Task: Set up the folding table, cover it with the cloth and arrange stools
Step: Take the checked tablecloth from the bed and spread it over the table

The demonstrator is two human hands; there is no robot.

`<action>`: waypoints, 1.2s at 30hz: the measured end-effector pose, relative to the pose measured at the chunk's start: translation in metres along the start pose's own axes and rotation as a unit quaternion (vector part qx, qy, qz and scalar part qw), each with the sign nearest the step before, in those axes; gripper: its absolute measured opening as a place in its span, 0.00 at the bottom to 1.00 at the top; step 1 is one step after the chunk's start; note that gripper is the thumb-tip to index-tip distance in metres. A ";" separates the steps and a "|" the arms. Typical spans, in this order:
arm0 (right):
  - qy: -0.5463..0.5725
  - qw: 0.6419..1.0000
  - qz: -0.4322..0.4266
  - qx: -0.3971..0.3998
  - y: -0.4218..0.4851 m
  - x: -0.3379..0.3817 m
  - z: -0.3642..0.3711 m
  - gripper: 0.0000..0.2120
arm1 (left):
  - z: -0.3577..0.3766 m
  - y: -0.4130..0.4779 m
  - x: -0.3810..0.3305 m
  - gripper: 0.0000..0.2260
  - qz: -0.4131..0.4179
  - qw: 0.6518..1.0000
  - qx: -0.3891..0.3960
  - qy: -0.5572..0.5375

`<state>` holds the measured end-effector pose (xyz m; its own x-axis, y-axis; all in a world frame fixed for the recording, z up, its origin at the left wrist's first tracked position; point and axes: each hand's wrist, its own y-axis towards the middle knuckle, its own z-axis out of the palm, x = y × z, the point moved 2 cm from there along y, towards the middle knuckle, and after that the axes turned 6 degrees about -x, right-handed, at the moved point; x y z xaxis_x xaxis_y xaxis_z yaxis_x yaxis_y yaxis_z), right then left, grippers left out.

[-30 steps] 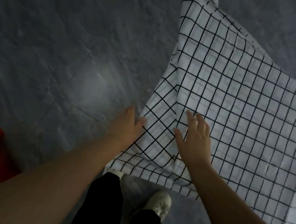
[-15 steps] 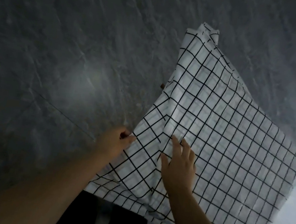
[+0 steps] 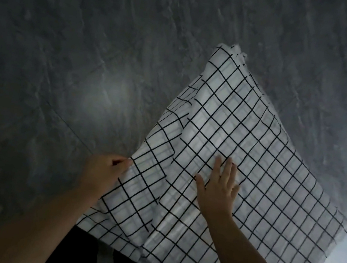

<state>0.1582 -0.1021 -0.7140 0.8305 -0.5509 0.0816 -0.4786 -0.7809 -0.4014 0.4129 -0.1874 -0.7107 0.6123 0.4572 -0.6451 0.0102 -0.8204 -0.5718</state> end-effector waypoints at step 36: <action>0.017 1.000 0.007 -0.019 0.020 -0.015 -0.012 0.35 | 0.046 -0.001 -0.051 0.31 0.373 0.896 0.060 0.232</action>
<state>0.1332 -0.1129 -0.7120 0.8137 -0.5712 0.1078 -0.5012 -0.7833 -0.3677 0.3458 -0.1939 -0.7004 0.6761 -0.4182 -0.6066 -0.6072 -0.7826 -0.1374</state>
